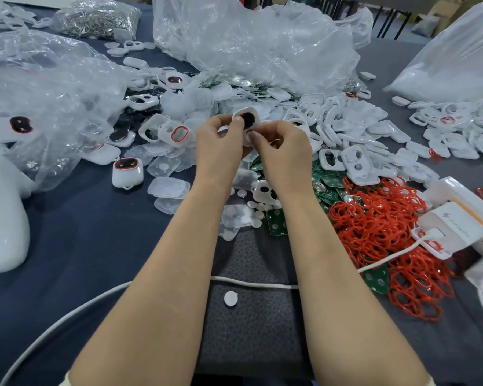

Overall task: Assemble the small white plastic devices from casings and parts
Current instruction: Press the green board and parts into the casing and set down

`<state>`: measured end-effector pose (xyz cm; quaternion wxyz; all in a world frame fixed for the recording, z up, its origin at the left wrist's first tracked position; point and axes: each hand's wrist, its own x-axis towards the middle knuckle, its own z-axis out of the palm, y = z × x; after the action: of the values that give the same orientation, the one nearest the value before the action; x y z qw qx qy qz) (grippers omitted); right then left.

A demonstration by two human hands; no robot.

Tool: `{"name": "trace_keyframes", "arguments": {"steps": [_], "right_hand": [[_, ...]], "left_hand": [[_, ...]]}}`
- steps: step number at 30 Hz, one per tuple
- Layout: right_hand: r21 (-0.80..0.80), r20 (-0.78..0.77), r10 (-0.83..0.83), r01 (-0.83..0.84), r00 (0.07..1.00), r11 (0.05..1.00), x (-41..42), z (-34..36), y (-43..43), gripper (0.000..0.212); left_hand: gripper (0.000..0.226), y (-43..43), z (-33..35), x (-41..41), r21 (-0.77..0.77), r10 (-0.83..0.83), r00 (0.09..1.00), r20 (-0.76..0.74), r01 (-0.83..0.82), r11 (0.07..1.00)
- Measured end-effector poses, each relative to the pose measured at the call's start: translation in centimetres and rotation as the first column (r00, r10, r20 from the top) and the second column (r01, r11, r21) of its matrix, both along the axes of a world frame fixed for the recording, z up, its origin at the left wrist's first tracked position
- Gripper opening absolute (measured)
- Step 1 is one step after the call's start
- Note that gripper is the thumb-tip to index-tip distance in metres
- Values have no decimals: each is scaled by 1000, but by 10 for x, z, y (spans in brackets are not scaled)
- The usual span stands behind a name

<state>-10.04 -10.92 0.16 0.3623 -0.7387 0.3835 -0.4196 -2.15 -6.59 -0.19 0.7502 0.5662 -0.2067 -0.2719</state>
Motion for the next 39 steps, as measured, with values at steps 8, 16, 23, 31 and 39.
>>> {"name": "trace_keyframes", "arguments": {"steps": [8,16,23,31,39], "right_hand": [[-7,-11,-31,31,999,1000,2,-1,0,9],[-34,-19,-43,42,999,999,2,-3,1,6],[165,74,-12,-1,997,986,-2,-4,-4,21],[367,206,22,-98,978,925,-4,-3,-12,14],[344,208,107,-175,972,923,-4,5,-4,14]], "left_hand": [[17,-1,0,0,8,-21,1000,-20,21,1000],[18,0,0,-1,7,-32,999,10,32,999],[20,2,2,-3,25,-41,998,37,40,999],[14,5,0,1,34,-172,983,70,170,985],[23,17,20,18,-19,8,997,-83,-10,1000]]}}
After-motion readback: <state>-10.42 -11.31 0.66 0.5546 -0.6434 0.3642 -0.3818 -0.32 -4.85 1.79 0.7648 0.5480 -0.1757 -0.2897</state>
